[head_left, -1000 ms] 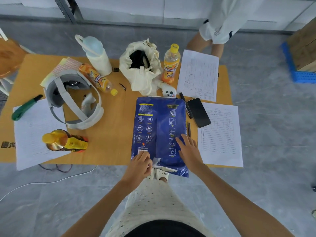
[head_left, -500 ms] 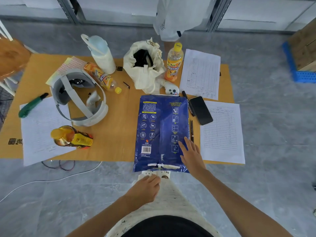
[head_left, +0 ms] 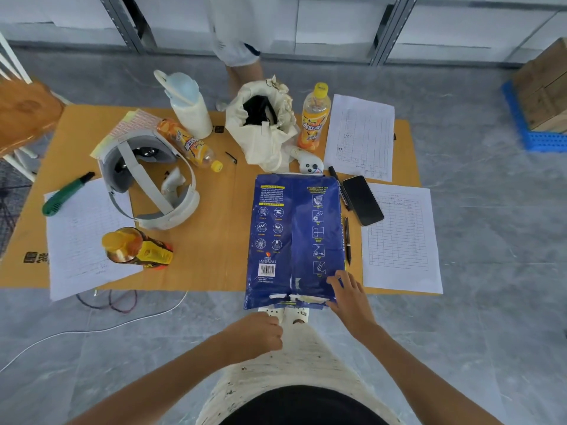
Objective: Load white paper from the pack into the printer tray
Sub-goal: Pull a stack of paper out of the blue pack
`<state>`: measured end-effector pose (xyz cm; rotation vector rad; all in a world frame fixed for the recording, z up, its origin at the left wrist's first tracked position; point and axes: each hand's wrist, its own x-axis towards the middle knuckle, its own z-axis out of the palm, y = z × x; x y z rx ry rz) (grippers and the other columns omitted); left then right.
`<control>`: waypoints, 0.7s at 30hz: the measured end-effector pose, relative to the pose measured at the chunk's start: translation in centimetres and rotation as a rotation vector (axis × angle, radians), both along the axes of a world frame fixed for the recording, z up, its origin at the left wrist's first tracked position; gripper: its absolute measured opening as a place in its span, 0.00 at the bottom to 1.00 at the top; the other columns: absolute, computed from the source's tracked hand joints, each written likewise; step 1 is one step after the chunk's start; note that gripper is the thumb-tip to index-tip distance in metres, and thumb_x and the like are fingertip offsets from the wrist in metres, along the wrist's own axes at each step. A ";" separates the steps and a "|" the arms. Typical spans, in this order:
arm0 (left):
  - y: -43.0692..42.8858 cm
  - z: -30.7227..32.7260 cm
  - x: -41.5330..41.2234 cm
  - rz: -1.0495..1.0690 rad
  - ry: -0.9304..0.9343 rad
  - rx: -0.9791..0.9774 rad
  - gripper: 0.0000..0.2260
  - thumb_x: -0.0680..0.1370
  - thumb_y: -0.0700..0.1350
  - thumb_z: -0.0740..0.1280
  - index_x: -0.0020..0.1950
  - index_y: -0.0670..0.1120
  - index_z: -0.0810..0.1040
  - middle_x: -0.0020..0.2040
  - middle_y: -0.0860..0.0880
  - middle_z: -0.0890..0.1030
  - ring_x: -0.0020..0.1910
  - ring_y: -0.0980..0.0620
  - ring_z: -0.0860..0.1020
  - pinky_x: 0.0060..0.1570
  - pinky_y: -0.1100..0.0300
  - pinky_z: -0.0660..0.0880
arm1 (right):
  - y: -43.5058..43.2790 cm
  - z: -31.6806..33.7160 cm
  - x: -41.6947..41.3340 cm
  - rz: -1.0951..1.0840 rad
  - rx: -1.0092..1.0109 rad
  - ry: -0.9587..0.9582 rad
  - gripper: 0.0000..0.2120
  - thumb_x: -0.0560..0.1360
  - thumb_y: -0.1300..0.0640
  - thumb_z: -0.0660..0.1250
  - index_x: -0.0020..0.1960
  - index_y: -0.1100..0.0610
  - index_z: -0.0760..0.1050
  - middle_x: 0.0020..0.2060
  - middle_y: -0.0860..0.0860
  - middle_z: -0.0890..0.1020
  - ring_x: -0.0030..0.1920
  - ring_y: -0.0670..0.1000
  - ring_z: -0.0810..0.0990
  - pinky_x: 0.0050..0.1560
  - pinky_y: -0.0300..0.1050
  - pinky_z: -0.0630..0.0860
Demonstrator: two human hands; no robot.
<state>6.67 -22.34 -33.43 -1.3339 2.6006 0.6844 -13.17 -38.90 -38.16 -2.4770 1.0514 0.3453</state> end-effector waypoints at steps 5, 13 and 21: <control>-0.7 0.7 -0.3 -0.206 -0.093 -0.042 0.10 0.64 0.40 0.73 0.32 0.53 0.75 0.27 0.56 0.73 0.29 0.60 0.71 0.32 0.70 0.70 | -0.8 0.2 0.4 -0.047 0.032 -0.052 0.15 0.74 0.53 0.69 0.58 0.55 0.71 0.62 0.53 0.73 0.62 0.50 0.71 0.61 0.43 0.73; -4.3 -1.4 1.7 0.793 0.060 -0.032 0.17 0.72 0.50 0.71 0.59 0.48 0.75 0.57 0.50 0.77 0.57 0.50 0.75 0.56 0.58 0.72 | -1.0 0.8 -0.1 -0.206 0.117 -0.164 0.09 0.77 0.57 0.65 0.55 0.61 0.74 0.56 0.55 0.79 0.55 0.54 0.76 0.51 0.42 0.74; -3.8 -5.2 -0.5 1.003 -0.237 0.124 0.46 0.68 0.61 0.71 0.76 0.46 0.51 0.76 0.41 0.55 0.75 0.41 0.55 0.70 0.51 0.62 | -2.4 1.2 -2.0 -0.698 0.205 -0.319 0.14 0.76 0.64 0.64 0.35 0.54 0.65 0.28 0.48 0.73 0.30 0.51 0.71 0.28 0.42 0.66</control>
